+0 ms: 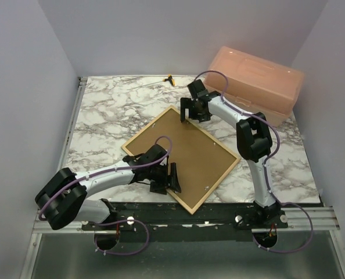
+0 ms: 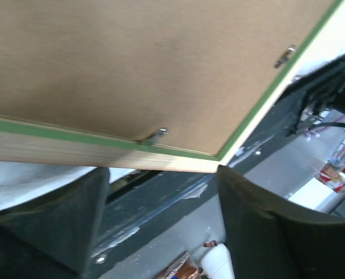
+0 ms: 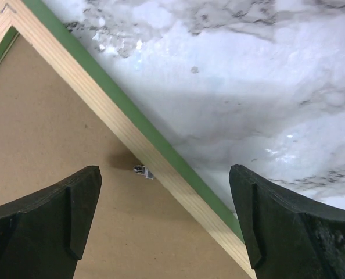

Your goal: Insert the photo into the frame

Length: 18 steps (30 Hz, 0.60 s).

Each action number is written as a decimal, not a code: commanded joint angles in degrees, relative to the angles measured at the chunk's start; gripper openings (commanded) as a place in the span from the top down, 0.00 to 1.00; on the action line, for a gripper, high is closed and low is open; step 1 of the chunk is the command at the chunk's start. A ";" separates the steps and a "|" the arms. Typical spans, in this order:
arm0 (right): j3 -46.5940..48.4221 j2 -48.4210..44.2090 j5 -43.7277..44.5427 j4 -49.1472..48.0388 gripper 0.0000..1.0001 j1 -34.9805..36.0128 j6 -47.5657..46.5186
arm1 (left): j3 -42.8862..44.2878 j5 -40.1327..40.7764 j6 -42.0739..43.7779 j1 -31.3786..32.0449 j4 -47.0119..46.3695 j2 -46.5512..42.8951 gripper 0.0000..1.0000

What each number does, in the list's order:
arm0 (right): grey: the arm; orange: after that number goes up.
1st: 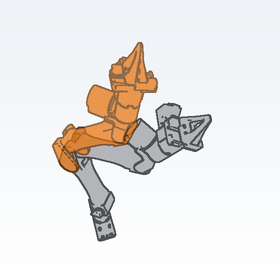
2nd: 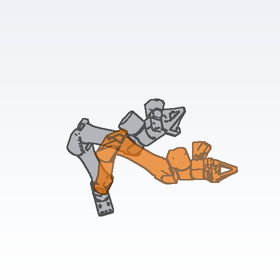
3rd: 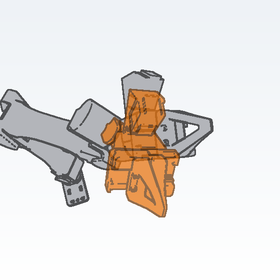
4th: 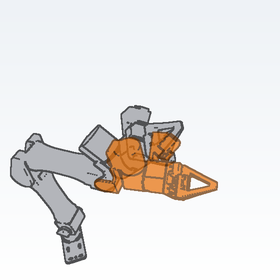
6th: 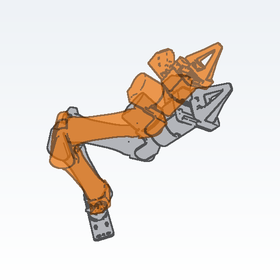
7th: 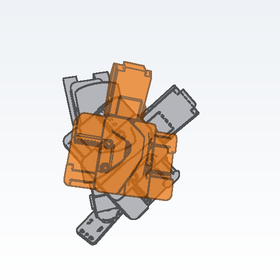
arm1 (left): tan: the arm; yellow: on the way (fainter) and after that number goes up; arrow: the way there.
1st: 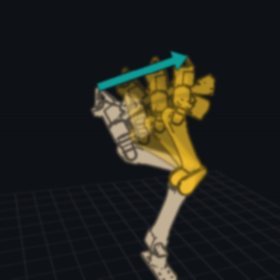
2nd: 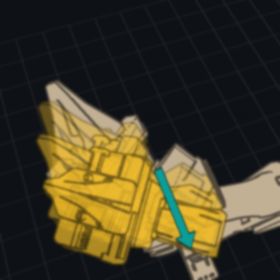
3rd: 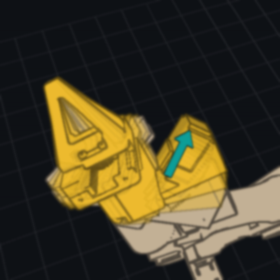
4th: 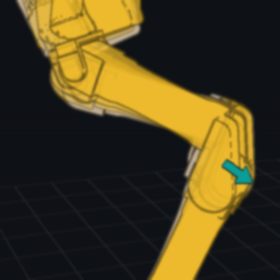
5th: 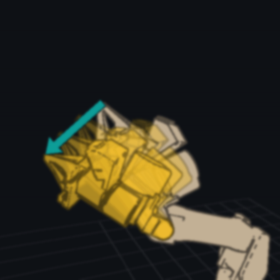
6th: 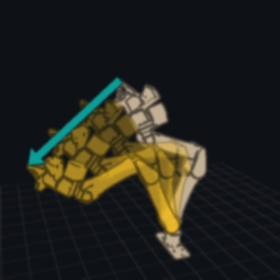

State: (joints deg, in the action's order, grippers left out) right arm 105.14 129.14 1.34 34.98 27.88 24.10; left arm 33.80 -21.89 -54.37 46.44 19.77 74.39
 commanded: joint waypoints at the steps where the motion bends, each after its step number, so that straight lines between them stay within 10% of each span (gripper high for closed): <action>1: 4.12 -0.64 8.62 7.97 0.00 -0.33 -2.45 | 2.50 0.03 -5.20 4.57 -1.27 -0.65 0.14; 18: -53.11 -48.52 -4.10 7.17 0.05 -1.95 10.74 | 17.76 25.70 5.60 4.06 23.94 -19.32 0.11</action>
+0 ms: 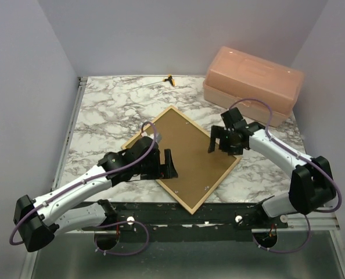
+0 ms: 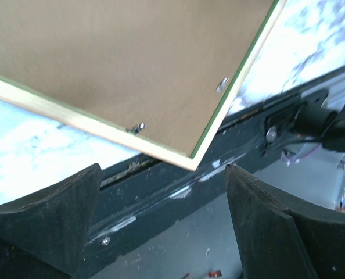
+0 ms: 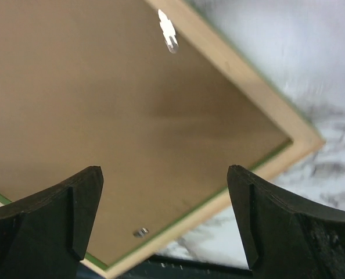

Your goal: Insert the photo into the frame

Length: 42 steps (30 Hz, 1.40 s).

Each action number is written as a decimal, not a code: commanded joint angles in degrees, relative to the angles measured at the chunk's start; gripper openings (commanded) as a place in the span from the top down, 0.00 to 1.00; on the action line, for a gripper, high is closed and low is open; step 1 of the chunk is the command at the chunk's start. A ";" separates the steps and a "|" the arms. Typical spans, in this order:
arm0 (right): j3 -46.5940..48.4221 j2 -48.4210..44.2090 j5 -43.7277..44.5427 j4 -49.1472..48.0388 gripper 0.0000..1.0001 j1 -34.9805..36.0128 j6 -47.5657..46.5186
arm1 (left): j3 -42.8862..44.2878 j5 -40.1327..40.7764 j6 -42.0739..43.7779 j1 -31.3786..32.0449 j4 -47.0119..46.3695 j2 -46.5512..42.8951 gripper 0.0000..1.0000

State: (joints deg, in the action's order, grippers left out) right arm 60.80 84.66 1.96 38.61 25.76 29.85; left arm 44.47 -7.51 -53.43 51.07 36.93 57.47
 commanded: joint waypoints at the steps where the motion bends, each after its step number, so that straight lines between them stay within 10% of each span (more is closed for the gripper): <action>1: -10.71 -5.41 -4.92 4.35 0.06 0.12 5.52 | 9.04 12.33 5.30 -0.64 7.58 -2.29 0.11; 11: -17.68 -4.42 -8.32 0.26 0.17 0.17 7.64 | 18.03 13.31 8.21 -1.06 11.00 3.51 0.12; 24: -11.00 4.87 0.07 -1.31 1.00 0.13 3.22 | 15.85 5.78 8.03 -6.26 9.19 4.39 0.12; 34: 0.10 15.88 19.34 1.38 0.97 0.09 -1.31 | 9.98 0.19 15.43 -23.20 7.24 9.00 0.12; 42: 6.02 20.01 13.73 -3.19 0.72 -3.57 -2.71 | 3.72 -1.12 18.26 -36.66 5.49 10.30 0.13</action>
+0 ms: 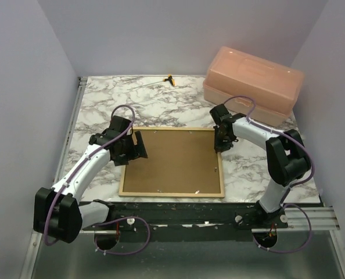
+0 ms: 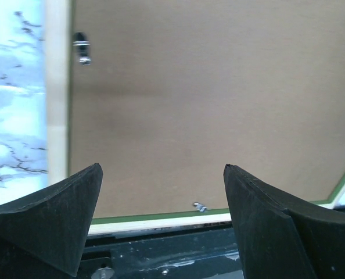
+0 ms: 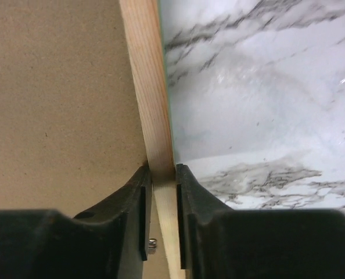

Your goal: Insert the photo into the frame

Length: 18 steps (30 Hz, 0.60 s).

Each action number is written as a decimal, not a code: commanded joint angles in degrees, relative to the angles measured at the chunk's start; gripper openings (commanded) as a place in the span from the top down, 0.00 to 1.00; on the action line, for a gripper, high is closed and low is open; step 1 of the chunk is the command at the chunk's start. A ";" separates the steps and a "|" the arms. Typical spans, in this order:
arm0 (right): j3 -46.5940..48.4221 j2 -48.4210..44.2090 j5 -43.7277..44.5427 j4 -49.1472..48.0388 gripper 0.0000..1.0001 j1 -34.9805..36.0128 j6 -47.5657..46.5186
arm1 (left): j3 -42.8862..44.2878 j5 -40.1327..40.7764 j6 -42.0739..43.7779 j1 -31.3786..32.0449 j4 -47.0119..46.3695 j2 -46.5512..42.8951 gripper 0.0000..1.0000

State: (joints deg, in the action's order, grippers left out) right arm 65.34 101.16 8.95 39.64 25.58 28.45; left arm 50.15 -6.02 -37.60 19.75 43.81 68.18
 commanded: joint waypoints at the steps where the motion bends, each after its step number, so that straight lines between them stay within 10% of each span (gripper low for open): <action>1: 2.06 3.45 5.52 -4.22 0.66 -3.97 -1.41 | -2.59 -3.11 2.53 -6.69 -1.84 -0.33 0.13; 9: -0.92 -4.71 -2.89 -3.09 0.26 -5.81 -1.80 | -4.98 -5.48 3.78 -12.25 -4.78 2.28 0.13; 18: -12.06 -12.24 -16.46 -2.81 0.21 -5.27 -0.47 | -5.02 -7.83 4.29 -13.77 -6.78 6.36 0.14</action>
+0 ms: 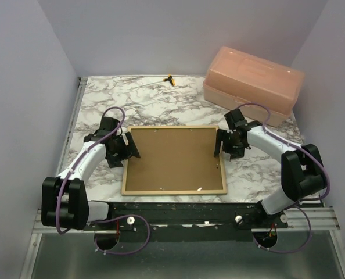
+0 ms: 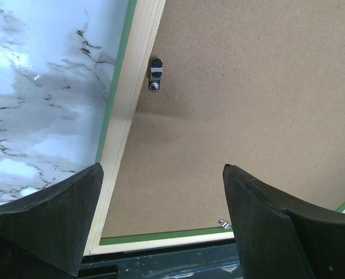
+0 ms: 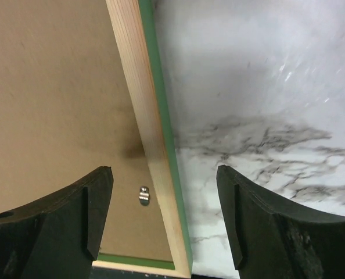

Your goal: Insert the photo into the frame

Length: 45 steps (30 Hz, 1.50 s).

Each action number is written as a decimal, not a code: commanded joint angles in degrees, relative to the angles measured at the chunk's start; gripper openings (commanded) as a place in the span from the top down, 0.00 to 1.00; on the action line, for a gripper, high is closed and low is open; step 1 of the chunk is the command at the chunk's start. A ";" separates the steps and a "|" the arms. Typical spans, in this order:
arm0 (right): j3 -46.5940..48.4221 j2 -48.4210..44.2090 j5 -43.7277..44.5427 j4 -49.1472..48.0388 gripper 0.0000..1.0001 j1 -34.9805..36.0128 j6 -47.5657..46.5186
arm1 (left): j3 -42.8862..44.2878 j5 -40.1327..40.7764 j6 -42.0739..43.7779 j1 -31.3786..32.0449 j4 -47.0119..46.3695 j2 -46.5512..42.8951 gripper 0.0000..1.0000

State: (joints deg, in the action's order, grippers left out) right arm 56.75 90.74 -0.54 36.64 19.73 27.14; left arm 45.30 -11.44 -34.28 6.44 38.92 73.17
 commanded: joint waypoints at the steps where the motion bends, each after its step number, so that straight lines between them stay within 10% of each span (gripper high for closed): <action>1: -4.06 -1.92 -6.95 0.41 0.21 0.87 0.92 | -0.21 -2.45 0.84 -0.42 -1.96 1.60 0.15; 17: -5.42 2.54 1.08 1.90 0.55 5.94 2.54 | -0.84 -1.65 0.71 -0.45 -2.53 2.79 0.16; 28: -3.25 4.48 9.55 4.26 0.99 8.85 3.37 | -0.56 -1.40 0.75 -0.44 -2.35 3.17 0.16; 45: -2.70 4.11 14.73 2.16 1.00 14.38 -0.36 | -0.45 -0.49 0.80 -0.35 -2.22 3.38 0.16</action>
State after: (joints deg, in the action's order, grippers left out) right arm 55.96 92.73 11.40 42.94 33.32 28.80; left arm 45.17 -12.25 -34.06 6.33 37.30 76.16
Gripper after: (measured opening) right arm 0.313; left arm 0.840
